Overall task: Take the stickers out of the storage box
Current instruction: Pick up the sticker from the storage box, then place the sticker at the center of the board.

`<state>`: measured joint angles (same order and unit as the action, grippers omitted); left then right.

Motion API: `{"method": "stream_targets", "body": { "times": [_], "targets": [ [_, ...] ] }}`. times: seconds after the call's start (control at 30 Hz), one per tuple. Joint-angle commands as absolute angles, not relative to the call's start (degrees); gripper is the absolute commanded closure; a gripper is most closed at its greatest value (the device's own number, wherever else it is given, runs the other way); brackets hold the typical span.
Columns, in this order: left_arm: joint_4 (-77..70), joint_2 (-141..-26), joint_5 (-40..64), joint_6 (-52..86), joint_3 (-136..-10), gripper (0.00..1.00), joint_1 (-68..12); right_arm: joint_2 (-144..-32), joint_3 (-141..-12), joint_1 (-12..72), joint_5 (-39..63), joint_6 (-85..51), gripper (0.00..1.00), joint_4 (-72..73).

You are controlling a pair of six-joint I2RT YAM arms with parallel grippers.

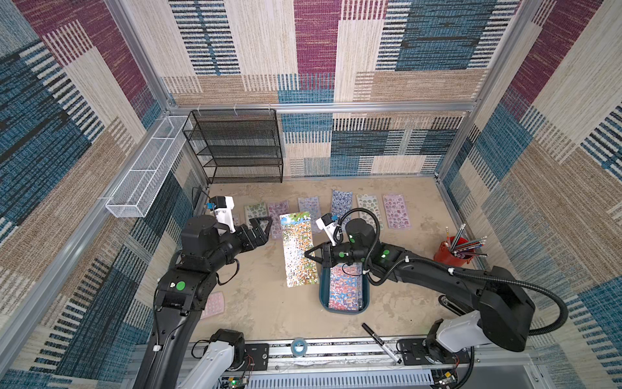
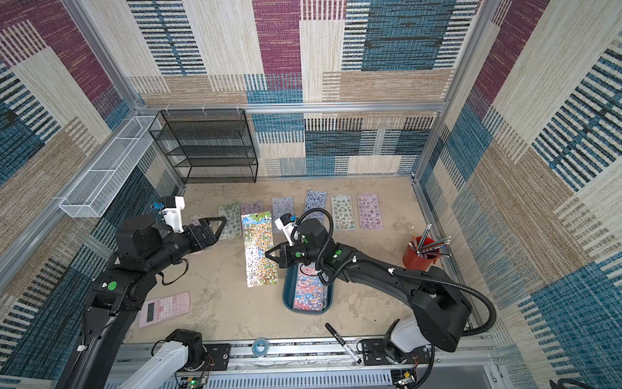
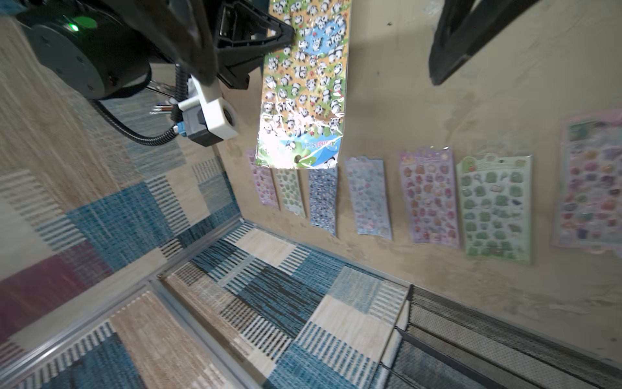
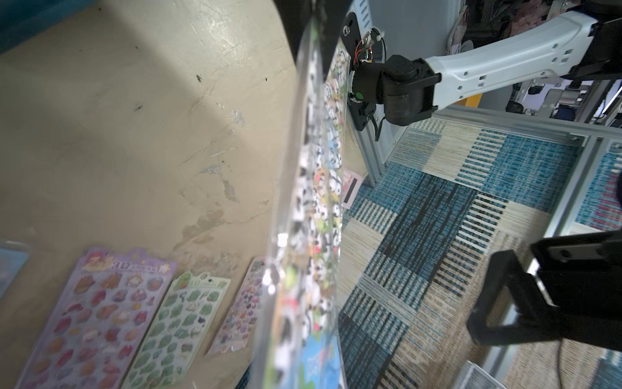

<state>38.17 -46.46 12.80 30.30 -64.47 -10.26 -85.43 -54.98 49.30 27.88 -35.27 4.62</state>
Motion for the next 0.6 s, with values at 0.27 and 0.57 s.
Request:
{"method": "stream_targets", "body": {
  "times": [0.27,0.57],
  "targets": [
    [53.08,-47.01,-2.32,28.74,-60.92,0.01,-9.85,-104.68,-66.30,54.66,25.64,-39.19,1.00,-1.05],
    [53.49,-47.54,-1.27,29.77,-58.59,0.01,-9.49,-116.91,-73.74,55.56,31.27,-45.08,1.00,1.72]
  ]
}}
